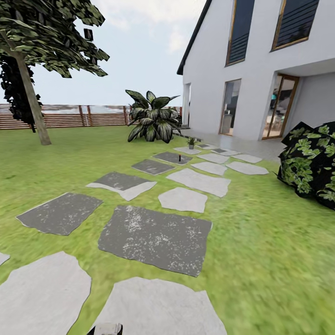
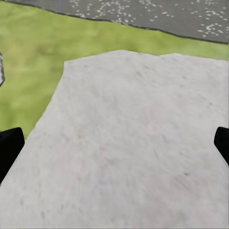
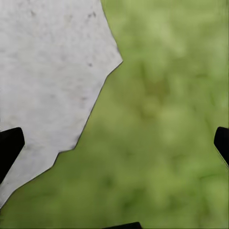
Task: Pick up the pesticide atomizer in the garden and spray insectifuge to fully cover both potted plants in the garden.
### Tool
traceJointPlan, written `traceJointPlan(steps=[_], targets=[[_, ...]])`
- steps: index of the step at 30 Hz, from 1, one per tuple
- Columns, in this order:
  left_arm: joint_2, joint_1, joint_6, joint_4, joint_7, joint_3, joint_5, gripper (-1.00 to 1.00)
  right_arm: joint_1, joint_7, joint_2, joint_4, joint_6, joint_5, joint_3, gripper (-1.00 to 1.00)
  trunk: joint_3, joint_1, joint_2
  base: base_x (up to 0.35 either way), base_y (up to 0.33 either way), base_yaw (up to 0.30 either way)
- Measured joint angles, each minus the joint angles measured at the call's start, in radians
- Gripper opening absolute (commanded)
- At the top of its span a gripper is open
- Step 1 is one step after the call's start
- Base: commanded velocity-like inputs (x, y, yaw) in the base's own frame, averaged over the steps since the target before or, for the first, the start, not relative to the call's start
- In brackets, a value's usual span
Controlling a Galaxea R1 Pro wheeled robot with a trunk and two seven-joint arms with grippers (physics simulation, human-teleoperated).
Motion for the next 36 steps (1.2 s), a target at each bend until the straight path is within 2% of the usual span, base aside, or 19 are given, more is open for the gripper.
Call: traceJointPlan(steps=[36], targets=[[0.0,0.0,0.0,0.0,0.0,0.0,0.001,1.0,0.0,0.0,0.001,0.002,0.0,0.0,0.0,1.0,0.0,0.0,0.0,0.268,0.0,0.0]])
